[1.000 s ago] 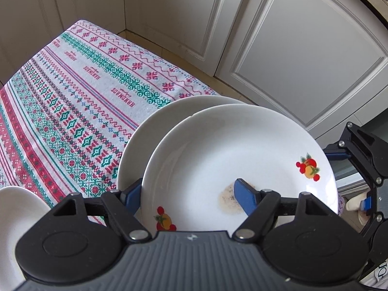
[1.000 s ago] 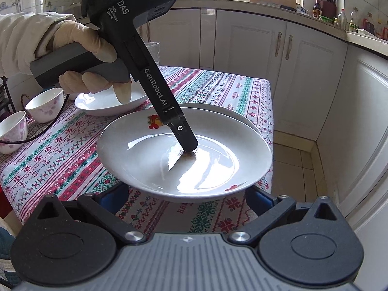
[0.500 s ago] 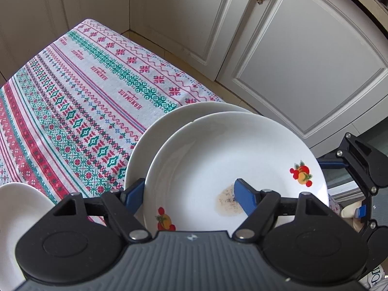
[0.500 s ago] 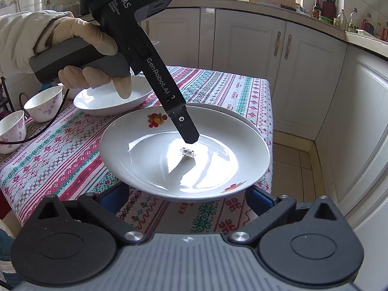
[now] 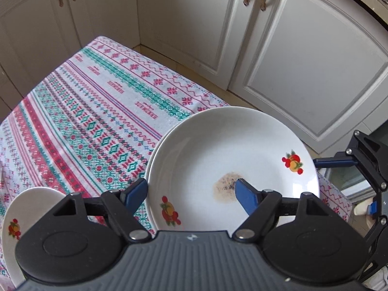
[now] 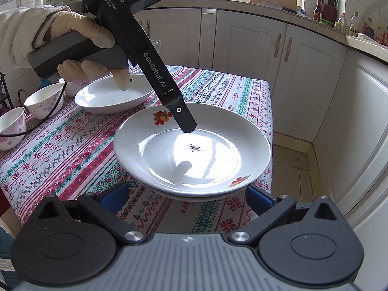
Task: Organize plates and bowls
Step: 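Open the left tool and withdraw it from the stacked plates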
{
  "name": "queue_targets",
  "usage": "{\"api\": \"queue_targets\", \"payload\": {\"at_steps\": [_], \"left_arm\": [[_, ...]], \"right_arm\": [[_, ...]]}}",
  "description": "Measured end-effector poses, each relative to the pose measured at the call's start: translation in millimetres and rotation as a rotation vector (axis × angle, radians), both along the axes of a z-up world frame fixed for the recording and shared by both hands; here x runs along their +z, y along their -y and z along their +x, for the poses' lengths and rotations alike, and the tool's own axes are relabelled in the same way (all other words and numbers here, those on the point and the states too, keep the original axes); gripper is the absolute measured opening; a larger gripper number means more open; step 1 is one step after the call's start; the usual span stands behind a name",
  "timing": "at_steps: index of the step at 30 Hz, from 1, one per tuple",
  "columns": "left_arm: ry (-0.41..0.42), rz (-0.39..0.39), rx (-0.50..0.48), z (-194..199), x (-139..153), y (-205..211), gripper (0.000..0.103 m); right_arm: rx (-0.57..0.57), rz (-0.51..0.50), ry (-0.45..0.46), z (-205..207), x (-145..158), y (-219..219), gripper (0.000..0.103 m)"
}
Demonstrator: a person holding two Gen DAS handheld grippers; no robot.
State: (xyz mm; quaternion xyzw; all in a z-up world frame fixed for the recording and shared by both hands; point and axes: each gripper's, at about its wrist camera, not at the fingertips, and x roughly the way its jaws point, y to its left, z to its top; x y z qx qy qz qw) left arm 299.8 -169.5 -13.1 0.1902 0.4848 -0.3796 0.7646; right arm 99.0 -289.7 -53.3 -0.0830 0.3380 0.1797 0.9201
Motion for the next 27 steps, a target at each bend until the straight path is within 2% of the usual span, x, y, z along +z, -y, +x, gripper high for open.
{"api": "queue_targets", "payload": {"at_steps": [3, 9, 20, 27], "left_arm": [[0.027, -0.029, 0.019, -7.1, 7.9, -9.6, 0.083], [0.134, -0.050, 0.063, -34.8, 24.7, -25.9, 0.087], [0.283, -0.128, 0.228, -116.1, 37.8, -67.3, 0.093], [0.458, -0.067, 0.399, -161.6, 20.4, -84.5, 0.094]], "right_arm": [[0.005, -0.009, 0.015, -4.4, 2.1, -5.4, 0.103], [0.011, -0.025, 0.041, -15.1, 8.5, -16.5, 0.103], [0.008, -0.022, 0.096, -41.0, 21.9, -29.7, 0.103], [0.037, -0.012, 0.116, -51.8, 25.0, -38.0, 0.103]]}}
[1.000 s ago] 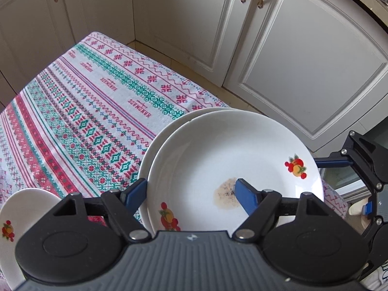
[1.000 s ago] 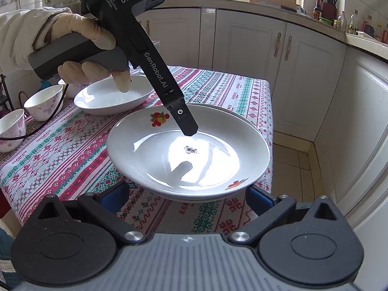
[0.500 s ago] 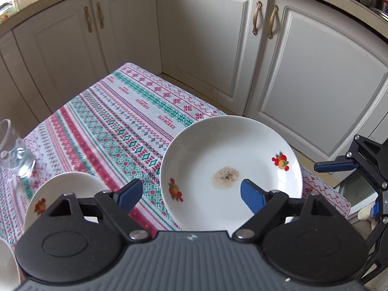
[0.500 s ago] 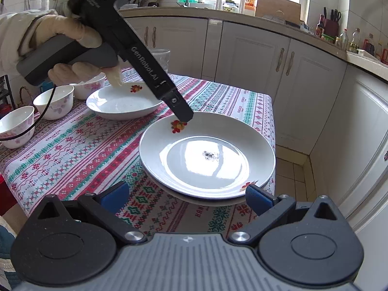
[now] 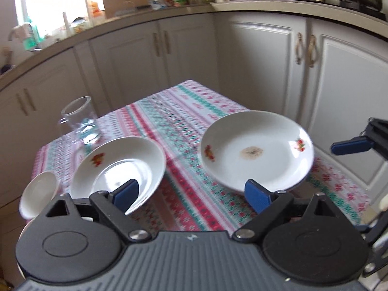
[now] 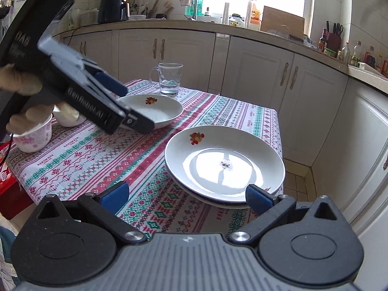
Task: Organize plates and bowls
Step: 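Open the left tool and withdraw it from the stacked plates, then move the right tool toward the rim of the flowered plate by the mug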
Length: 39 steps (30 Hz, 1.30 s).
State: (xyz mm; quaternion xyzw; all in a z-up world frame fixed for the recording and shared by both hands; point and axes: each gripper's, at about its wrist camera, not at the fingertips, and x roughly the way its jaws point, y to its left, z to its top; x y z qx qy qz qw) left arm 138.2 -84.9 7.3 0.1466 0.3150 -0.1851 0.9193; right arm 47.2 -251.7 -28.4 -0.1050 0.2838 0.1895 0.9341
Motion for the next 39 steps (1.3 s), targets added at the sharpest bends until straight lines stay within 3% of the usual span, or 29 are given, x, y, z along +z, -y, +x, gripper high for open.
{"api": "queue_targets", "payload": {"at_steps": [8, 13, 21, 29, 31, 39], "left_arm": [[-0.020, -0.072, 0.251, 0.7, -33.2, -28.4, 0.094], [-0.029, -0.069, 0.322, 14.7, -53.0, -34.7, 0.094], [-0.051, -0.073, 0.376, 36.0, -75.6, -39.9, 0.094], [-0.079, -0.164, 0.419, 53.1, -85.4, -53.5, 0.097], [-0.078, -0.157, 0.411, 55.9, -86.9, -53.3, 0.102], [-0.070, -0.163, 0.416, 62.7, -87.9, -56.1, 0.103]], "right_arm": [[0.032, -0.006, 0.001, -2.9, 4.7, -7.1, 0.103], [0.069, -0.045, -0.015, 2.4, 7.8, -10.5, 0.103], [0.121, -0.072, -0.045, 26.4, 20.1, -9.7, 0.103], [0.173, -0.062, -0.081, 65.1, 33.9, -7.7, 0.103], [0.186, -0.070, -0.086, 74.5, 37.0, -9.4, 0.103], [0.285, -0.132, -0.095, 114.0, 48.3, -25.9, 0.103]]}}
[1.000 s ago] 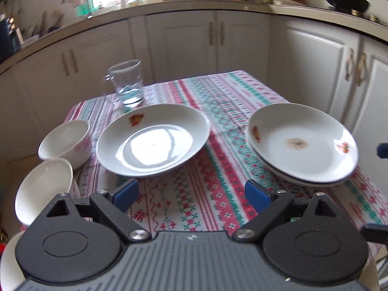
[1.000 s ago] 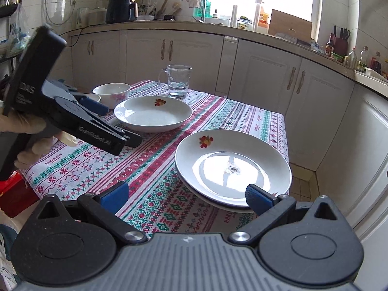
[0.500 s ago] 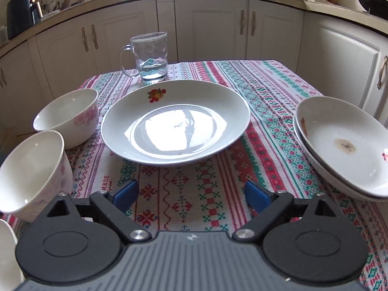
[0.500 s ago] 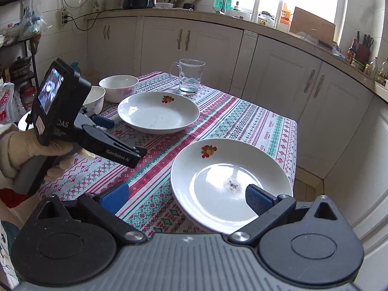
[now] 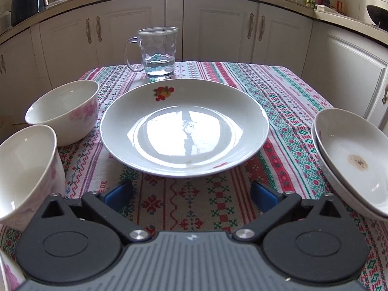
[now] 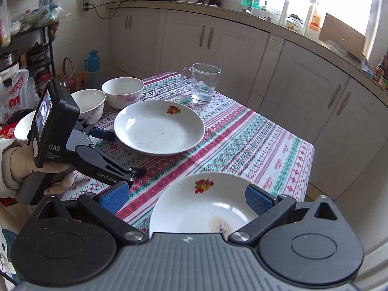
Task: Organize plates and bowls
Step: 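Move the right tool toward the rim of the flowered plate by the mug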
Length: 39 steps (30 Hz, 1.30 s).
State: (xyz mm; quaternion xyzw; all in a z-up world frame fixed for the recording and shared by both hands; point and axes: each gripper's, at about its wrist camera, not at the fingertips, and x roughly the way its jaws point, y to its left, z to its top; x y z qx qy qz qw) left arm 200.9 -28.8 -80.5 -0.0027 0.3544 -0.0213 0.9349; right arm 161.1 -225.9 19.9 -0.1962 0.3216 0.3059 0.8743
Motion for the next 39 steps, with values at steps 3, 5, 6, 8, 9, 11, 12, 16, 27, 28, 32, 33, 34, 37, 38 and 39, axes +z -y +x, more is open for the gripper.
{"api": "queue_targets", "payload": {"at_steps": [3, 5, 6, 8, 9, 11, 12, 16, 27, 28, 32, 33, 34, 37, 38, 39], "left_arm": [[0.006, -0.002, 0.006, 2.4, -0.6, -1.8, 0.103], [0.011, 0.000, 0.008, 4.6, -0.9, -2.1, 0.103], [0.012, 0.001, 0.011, 5.8, -1.0, -2.2, 0.103], [0.015, 0.000, 0.015, 8.8, -1.1, -2.7, 0.103], [0.015, 0.000, 0.016, 10.3, -1.2, -3.0, 0.103], [0.016, 0.000, 0.012, 12.7, -1.3, -3.8, 0.103], [0.017, 0.000, 0.010, 13.6, -1.4, -3.9, 0.103], [0.018, 0.001, 0.003, 15.6, -2.0, -4.1, 0.102], [0.028, -0.017, -0.001, 17.2, -2.3, -6.1, 0.101], [0.029, -0.020, 0.000, 17.6, -2.0, -6.4, 0.101], [0.036, -0.020, -0.001, 17.7, -1.3, -6.4, 0.100], [0.037, -0.019, 0.000, 17.7, -1.3, -5.9, 0.100], [0.037, -0.021, 0.000, 17.8, -1.3, -6.0, 0.100], [0.036, -0.025, -0.002, 18.3, -1.1, -6.9, 0.100], [0.036, -0.025, -0.002, 18.5, -1.0, -6.9, 0.100], [0.036, -0.025, -0.001, 18.5, -1.1, -7.0, 0.100]], "right_arm": [[0.043, -0.013, -0.010, 15.1, 2.9, -6.9, 0.103], [0.078, -0.014, -0.022, 26.7, 5.1, -11.9, 0.103], [0.096, -0.012, -0.030, 33.1, 6.0, -14.3, 0.103], [0.127, -0.013, -0.046, 45.7, 7.9, -19.8, 0.103], [0.143, -0.016, -0.053, 51.7, 8.3, -22.5, 0.103], [0.176, -0.018, -0.071, 65.8, 9.1, -29.5, 0.103], [0.194, -0.018, -0.085, 73.0, 8.8, -33.2, 0.103], [0.263, -0.018, -0.121, 98.0, 4.9, -51.6, 0.103], [0.346, -0.039, -0.235, 168.3, -27.5, -93.4, 0.103], [0.356, -0.040, -0.240, 174.2, -29.7, -96.8, 0.103], [0.388, -0.014, -0.282, 197.5, -37.4, -110.9, 0.103], [0.391, -0.017, -0.286, 202.8, -39.8, -114.8, 0.103], [0.394, -0.023, -0.294, 207.5, -42.4, -118.4, 0.101], [0.406, -0.037, -0.318, 220.8, -51.0, -128.3, 0.091], [0.405, -0.040, -0.326, 225.3, -53.9, -131.0, 0.089], [0.404, -0.038, -0.331, 229.1, -56.3, -133.2, 0.089]]}}
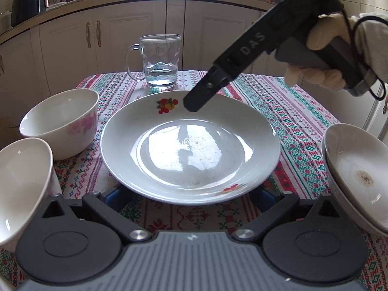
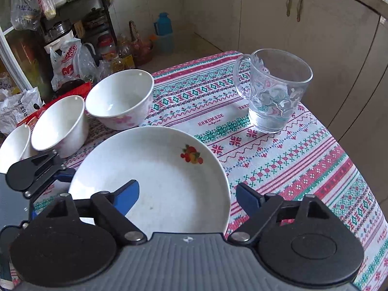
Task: Organize plates and bowls
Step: 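Close the right tool on the flowered plate's rim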
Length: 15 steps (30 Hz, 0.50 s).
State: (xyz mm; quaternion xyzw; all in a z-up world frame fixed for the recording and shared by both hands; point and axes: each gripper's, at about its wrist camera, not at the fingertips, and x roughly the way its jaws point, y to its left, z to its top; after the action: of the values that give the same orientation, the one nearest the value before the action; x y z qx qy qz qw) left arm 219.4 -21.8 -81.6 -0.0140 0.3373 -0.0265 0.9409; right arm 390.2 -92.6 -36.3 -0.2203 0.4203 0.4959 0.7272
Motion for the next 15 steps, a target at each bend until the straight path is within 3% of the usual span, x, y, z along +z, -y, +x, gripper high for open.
{"api": "queue_targets", "payload": {"at_steps": [8, 15], "left_arm": [[0.000, -0.001, -0.001, 0.0, -0.1, -0.4, 0.100], [-0.001, -0.002, -0.003, -0.4, 0.0, -0.5, 0.100]], "right_arm": [[-0.013, 0.009, -0.090, 26.7, -16.0, -6.8, 0.078], [-0.005, 0.042, -0.213, 45.1, -24.8, -8.3, 0.078]]}}
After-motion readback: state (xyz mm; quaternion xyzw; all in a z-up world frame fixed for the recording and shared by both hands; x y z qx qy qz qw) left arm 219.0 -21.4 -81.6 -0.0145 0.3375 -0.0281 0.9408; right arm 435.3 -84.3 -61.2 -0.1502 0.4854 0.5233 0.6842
